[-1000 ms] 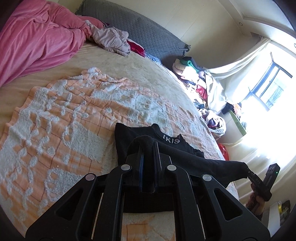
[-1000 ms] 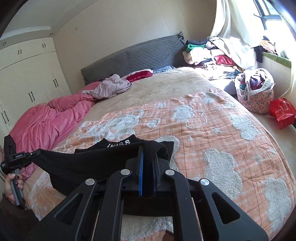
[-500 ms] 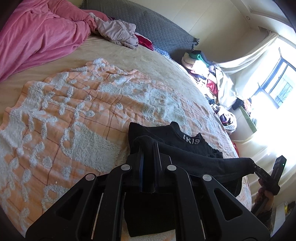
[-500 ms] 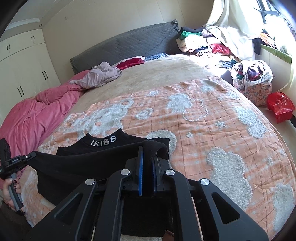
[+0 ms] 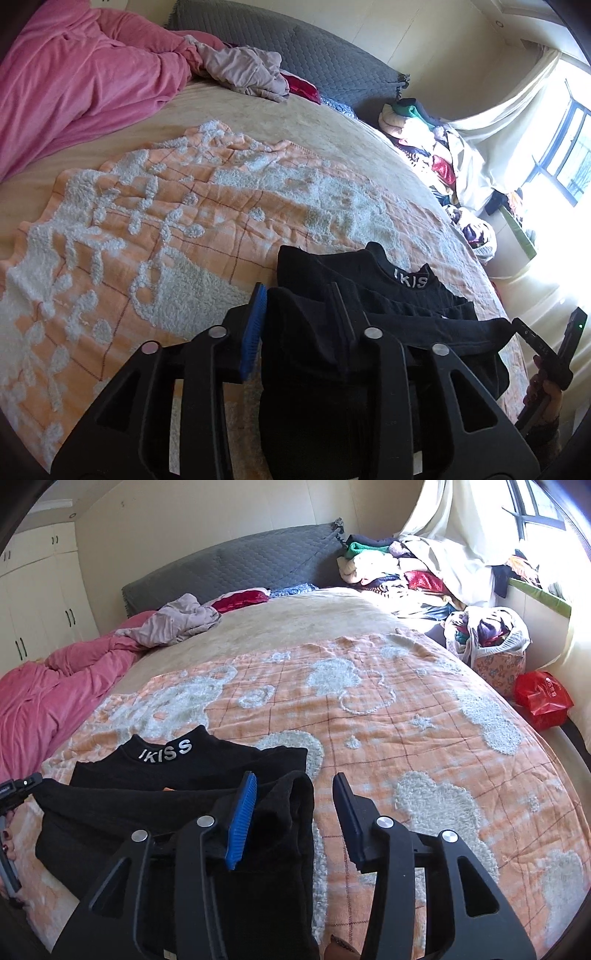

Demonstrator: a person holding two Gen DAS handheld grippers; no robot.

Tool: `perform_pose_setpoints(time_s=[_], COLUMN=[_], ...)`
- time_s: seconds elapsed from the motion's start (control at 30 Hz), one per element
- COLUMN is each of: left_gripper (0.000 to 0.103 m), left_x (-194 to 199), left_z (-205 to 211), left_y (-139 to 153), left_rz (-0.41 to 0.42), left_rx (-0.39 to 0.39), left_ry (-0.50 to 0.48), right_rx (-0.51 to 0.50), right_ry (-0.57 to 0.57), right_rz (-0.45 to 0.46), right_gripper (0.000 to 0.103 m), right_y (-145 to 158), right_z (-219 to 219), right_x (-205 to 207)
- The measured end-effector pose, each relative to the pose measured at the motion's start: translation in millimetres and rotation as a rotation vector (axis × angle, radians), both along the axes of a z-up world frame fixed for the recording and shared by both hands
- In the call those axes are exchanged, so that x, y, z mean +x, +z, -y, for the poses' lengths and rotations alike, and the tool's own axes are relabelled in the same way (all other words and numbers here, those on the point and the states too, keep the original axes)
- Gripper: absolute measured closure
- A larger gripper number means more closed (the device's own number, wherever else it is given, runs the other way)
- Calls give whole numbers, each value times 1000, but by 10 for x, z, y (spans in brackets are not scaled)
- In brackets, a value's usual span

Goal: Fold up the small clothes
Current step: 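Lay the hem down near the collar and open both tools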

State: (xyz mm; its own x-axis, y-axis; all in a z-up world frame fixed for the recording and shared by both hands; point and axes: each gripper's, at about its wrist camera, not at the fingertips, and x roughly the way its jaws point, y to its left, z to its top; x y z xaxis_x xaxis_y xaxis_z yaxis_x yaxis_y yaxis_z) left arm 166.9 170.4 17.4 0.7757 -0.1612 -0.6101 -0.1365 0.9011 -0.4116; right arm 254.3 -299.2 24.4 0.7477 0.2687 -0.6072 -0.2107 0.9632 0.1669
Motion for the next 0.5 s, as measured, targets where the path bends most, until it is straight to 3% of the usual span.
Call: perform_pose_setpoints(time_s=[0.13,0.33,0.43,0.5], left_gripper=[71,71,91,91], left_x=[-133,-192,-191,-166], left_z=[105,655,973,1147], left_y=[163,176,75,-40], left_rz=[35,9,-20,-58], left_rx=[26,37,56,66], left_ry=[-18,-203,-296,-353], right_rx=[0,-54,-92,-127], right_ry=[73,255,342,381], right_rz=[66,71,27,3], right_gripper=[61,63,64,65], right_y=[125,153,56,-6], right_z=[-87,-460,-643,-746], right_x=[-199,-463,-530,-569])
